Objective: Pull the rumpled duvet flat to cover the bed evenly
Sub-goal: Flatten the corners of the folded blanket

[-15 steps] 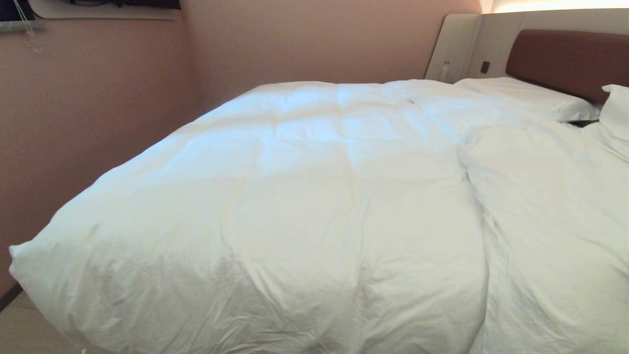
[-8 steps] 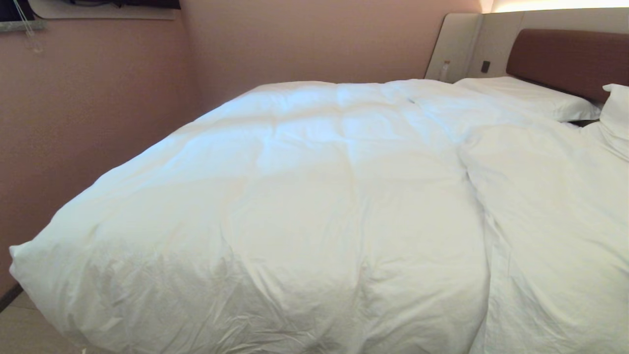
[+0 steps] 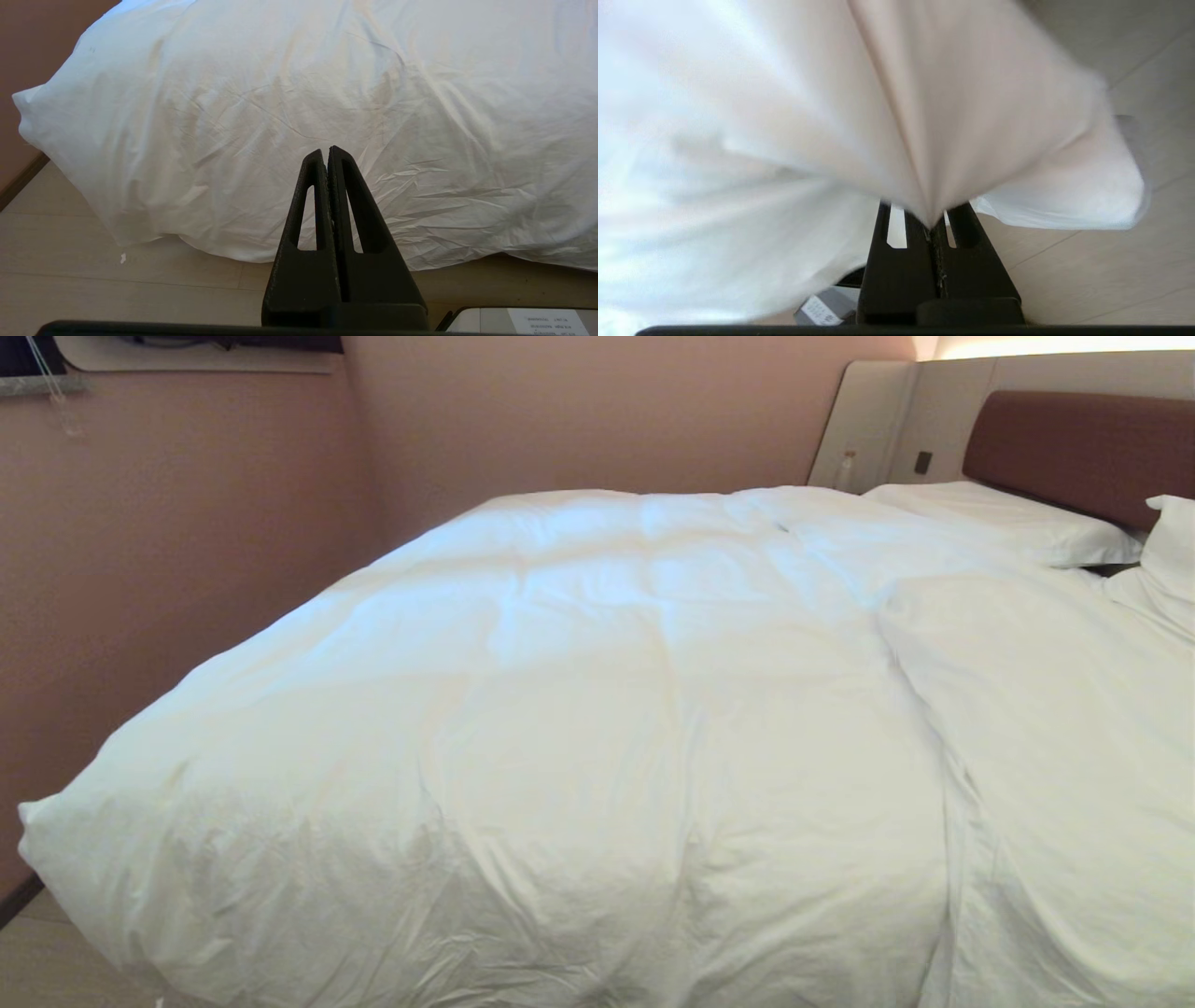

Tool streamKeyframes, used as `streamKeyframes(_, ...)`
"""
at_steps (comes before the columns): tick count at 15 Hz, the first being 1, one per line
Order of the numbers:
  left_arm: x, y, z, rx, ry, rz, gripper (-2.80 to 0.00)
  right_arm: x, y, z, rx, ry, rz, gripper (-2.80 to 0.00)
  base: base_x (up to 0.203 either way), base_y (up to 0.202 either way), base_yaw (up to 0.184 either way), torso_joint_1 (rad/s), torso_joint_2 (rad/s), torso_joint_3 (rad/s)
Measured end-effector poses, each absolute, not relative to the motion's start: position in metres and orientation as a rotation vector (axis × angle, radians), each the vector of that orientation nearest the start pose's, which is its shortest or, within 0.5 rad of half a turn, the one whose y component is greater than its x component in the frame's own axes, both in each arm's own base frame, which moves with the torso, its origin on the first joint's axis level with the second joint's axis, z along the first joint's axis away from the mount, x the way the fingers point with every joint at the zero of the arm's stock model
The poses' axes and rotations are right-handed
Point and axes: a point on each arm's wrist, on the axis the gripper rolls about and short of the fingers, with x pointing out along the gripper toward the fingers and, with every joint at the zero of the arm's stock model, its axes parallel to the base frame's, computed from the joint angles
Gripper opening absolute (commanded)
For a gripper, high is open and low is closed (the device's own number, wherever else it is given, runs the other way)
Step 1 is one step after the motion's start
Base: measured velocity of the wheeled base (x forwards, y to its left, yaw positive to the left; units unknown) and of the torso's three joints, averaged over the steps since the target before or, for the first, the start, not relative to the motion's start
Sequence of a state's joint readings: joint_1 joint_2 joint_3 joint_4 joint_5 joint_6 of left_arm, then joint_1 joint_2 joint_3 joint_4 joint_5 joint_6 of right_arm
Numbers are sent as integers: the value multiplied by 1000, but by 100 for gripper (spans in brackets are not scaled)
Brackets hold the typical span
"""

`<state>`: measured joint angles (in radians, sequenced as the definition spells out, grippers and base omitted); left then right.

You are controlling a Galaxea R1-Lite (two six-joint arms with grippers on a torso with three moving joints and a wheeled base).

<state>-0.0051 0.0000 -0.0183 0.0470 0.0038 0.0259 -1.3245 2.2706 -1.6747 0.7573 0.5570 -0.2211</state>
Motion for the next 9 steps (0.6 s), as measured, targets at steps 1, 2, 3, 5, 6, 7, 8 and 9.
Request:
streamKeyframes(1,-24,0,76,26,29,-1,-280,94,-387,101,917,867,-555,-280,0,0,0,0,0,0)
streamKeyframes(2,-24,0,76,26,29,-1,-280,79,-388,103,922,877,-576,-280,0,0,0,0,0,0)
streamKeyframes(3,-24,0,76,26,29,-1,-280,67,-388,105,926,885,-585,-280,0,0,0,0,0,0)
streamKeyframes(5,-24,0,76,26,29,-2,-280,54,-391,106,915,899,-595,-280,0,0,0,0,0,0)
streamKeyframes(6,-24,0,76,26,29,-1,-280,46,-395,106,909,907,-610,-280,0,0,0,0,0,0)
streamKeyframes(7,-24,0,76,26,29,-1,-280,39,-399,105,905,910,-629,-280,0,0,0,0,0,0)
streamKeyframes(8,-24,0,76,26,29,-1,-280,34,-402,104,903,913,-642,-280,0,0,0,0,0,0)
streamKeyframes(9,-24,0,76,26,29,-1,-280,32,-403,102,906,919,-645,-280,0,0,0,0,0,0)
